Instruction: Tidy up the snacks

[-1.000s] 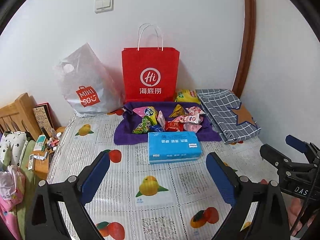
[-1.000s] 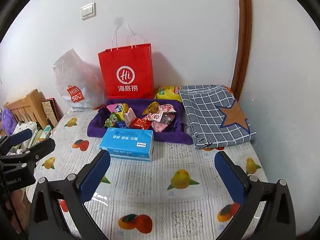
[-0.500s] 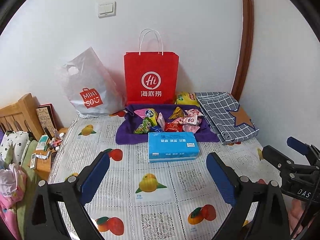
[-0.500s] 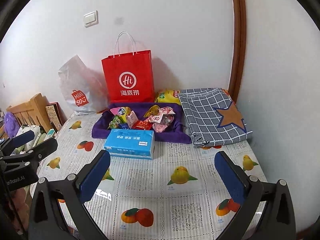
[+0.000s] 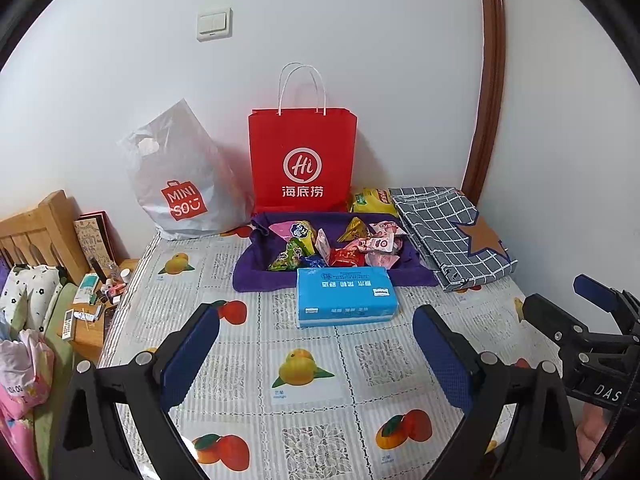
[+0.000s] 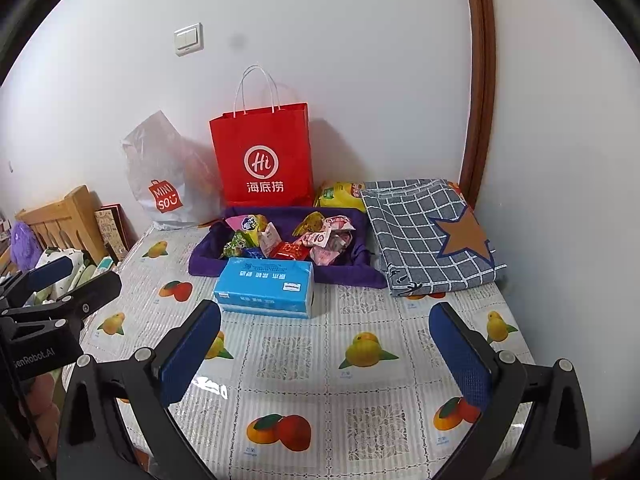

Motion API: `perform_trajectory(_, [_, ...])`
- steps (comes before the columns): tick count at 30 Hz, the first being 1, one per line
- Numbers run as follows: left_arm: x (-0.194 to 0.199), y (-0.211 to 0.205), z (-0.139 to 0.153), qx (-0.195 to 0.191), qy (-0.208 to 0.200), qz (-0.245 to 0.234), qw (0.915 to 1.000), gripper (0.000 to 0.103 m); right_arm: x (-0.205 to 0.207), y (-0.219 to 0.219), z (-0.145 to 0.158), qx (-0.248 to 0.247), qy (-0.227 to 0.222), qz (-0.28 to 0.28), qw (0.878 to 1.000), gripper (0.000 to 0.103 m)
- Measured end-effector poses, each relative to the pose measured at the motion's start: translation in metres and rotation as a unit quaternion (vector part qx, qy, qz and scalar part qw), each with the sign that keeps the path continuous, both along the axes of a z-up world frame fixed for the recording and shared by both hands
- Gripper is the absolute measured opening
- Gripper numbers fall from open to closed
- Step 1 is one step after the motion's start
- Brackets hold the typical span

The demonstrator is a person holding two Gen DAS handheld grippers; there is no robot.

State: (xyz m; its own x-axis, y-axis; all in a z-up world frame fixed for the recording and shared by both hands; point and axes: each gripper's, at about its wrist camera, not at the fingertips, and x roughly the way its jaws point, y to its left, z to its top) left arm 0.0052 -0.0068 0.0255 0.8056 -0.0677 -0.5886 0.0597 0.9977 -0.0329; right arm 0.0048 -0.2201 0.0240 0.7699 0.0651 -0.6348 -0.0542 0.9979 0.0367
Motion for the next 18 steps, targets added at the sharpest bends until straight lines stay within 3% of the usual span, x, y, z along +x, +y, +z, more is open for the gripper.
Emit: perform_trajectory(18, [-0.0019,-0.0022,0.0033,-0.002,-0.003,-0.002,1.0000,0.098,0.0000,0.0022,0.0017,-0.001,0.002,0.001,1.000,0.102])
